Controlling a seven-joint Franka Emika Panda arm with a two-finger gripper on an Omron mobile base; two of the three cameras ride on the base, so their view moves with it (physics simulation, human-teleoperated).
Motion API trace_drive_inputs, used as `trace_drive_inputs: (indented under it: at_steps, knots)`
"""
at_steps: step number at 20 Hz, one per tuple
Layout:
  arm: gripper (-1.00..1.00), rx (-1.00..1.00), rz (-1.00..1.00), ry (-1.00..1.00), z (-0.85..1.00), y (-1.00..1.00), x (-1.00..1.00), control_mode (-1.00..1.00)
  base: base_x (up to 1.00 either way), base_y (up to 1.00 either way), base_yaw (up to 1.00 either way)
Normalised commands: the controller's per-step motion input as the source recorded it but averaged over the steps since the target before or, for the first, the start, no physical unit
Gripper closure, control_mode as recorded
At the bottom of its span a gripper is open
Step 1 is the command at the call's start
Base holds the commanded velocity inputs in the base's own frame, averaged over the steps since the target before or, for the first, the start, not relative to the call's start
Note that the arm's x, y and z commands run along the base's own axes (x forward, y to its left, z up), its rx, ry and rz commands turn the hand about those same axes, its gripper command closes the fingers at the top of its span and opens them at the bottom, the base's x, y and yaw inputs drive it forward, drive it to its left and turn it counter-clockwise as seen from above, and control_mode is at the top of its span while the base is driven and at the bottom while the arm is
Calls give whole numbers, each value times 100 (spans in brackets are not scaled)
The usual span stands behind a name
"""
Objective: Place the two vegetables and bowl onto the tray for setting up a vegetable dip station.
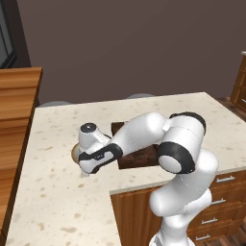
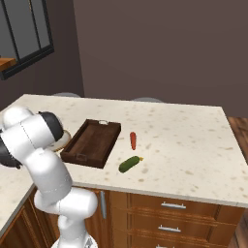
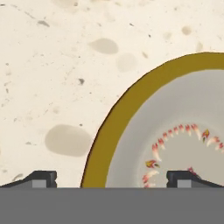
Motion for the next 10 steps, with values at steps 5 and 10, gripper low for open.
trace_drive_inputs:
  at_steps: [5,10]
  knots:
    - [-100,0,0,0,-14,5,18,-100,0,0,0]
    - [100,0,0,0,-9,4,13,-100,0,0,0]
